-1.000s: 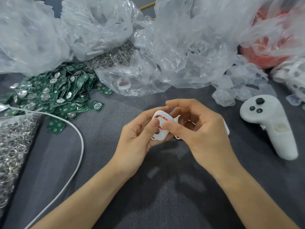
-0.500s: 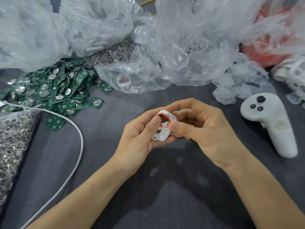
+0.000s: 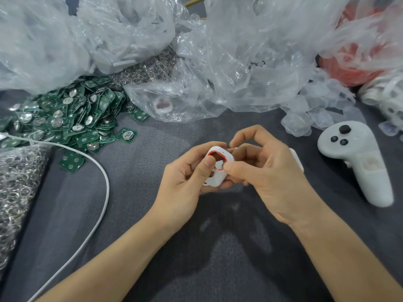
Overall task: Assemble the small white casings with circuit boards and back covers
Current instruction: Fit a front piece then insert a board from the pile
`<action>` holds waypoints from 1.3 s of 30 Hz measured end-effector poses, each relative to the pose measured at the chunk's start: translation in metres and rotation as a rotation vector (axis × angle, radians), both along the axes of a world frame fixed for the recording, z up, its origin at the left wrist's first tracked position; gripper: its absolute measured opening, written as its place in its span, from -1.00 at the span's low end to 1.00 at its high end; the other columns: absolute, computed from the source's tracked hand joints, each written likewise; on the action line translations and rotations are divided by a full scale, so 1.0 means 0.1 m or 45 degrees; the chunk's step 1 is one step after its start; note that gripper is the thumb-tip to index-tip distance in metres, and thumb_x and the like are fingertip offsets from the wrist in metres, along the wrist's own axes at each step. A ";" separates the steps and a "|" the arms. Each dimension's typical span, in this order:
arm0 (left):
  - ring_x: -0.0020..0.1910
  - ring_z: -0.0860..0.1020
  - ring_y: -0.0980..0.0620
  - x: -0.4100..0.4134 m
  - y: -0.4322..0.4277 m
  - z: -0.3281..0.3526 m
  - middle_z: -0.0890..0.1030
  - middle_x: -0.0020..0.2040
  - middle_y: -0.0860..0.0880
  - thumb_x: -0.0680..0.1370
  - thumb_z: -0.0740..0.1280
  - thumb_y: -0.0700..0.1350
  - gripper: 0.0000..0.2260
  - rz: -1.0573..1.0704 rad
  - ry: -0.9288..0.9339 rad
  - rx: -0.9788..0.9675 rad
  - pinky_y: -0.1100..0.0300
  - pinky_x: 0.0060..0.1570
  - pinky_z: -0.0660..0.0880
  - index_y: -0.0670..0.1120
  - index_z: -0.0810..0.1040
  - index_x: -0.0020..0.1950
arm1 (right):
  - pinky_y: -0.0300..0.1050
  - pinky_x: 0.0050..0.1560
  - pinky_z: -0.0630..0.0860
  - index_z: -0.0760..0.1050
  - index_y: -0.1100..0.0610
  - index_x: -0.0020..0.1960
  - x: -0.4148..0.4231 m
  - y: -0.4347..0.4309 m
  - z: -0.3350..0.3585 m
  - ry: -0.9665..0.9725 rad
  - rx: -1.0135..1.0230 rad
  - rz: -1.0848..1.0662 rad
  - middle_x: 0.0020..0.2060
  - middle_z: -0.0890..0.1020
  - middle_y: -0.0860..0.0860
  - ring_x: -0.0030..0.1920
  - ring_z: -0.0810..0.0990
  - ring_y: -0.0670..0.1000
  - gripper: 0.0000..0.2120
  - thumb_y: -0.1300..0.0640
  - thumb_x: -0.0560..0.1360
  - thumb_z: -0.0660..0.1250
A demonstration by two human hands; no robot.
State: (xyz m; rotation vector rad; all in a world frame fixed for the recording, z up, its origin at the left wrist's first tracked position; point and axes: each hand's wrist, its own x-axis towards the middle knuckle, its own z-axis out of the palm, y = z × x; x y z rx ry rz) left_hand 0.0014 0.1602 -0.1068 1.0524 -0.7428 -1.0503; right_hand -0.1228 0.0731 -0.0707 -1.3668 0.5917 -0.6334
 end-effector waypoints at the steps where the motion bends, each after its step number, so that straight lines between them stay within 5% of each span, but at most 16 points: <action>1: -0.03 0.67 -0.07 0.00 0.00 0.00 0.68 0.02 -0.09 0.49 0.29 -0.01 -0.77 0.005 -0.005 0.002 0.15 -0.10 0.60 0.03 0.65 0.09 | -0.28 -0.44 0.46 0.44 0.15 -0.12 0.00 0.01 0.00 0.017 -0.034 -0.018 -0.42 0.59 -0.01 -0.43 0.54 -0.09 -0.75 0.44 0.39 0.39; 4: -0.02 0.67 -0.03 -0.01 0.00 0.01 0.69 0.01 -0.06 0.51 0.27 -0.04 -0.74 0.008 -0.027 0.002 0.16 -0.11 0.61 -0.06 0.58 0.14 | 0.17 -0.27 0.60 0.42 0.12 -0.17 0.02 0.03 -0.02 0.096 -0.194 -0.087 -0.33 0.61 0.15 -0.27 0.61 0.22 -0.76 0.40 0.39 0.40; 6: -0.01 0.67 -0.04 -0.01 0.00 0.01 0.69 0.01 -0.07 0.51 0.27 -0.05 -0.73 0.003 -0.037 0.003 0.16 -0.11 0.60 -0.10 0.55 0.17 | 0.24 -0.21 0.59 0.42 0.12 -0.16 0.03 0.04 -0.02 0.128 -0.229 -0.103 -0.29 0.61 0.19 -0.21 0.61 0.27 -0.78 0.37 0.39 0.40; 14: -0.07 0.69 -0.09 -0.02 0.00 0.05 0.67 0.01 -0.18 0.50 0.30 -0.20 -0.73 -0.024 -0.107 -0.012 0.20 -0.11 0.60 -0.12 0.53 0.20 | -0.41 -0.43 0.45 0.53 0.21 -0.02 -0.01 -0.01 -0.01 0.059 -0.008 -0.085 -0.38 0.64 -0.05 -0.40 0.59 -0.18 -0.85 0.27 0.42 0.41; 20: -0.08 0.69 -0.02 -0.03 0.03 0.05 0.66 0.02 -0.14 0.49 0.30 -0.18 -0.75 -0.014 -0.224 0.006 0.23 -0.14 0.60 -0.13 0.52 0.16 | -0.16 -0.29 0.63 0.55 0.13 -0.11 0.02 0.03 -0.06 0.209 -0.219 -0.143 -0.25 0.67 0.05 -0.22 0.67 0.01 -0.96 0.20 0.45 0.40; 27: -0.09 0.69 -0.08 -0.01 0.04 0.05 0.67 0.00 -0.17 0.53 0.25 -0.15 -0.74 -0.044 -0.211 -0.003 0.22 -0.16 0.60 -0.14 0.50 0.21 | -0.42 -0.41 0.47 0.59 0.08 -0.14 0.02 0.03 -0.07 0.210 -0.214 -0.158 -0.30 0.67 -0.04 -0.32 0.63 -0.16 -0.96 0.20 0.46 0.41; 39: -0.12 0.69 -0.07 0.03 0.02 0.04 0.70 -0.06 -0.11 0.50 0.34 -0.19 -0.74 -0.050 -0.230 0.009 0.16 -0.17 0.62 -0.11 0.52 0.20 | -0.33 -0.30 0.54 0.59 0.09 -0.14 0.02 0.05 -0.09 0.215 -0.264 -0.194 -0.28 0.68 -0.07 -0.24 0.65 -0.11 -0.97 0.14 0.45 0.42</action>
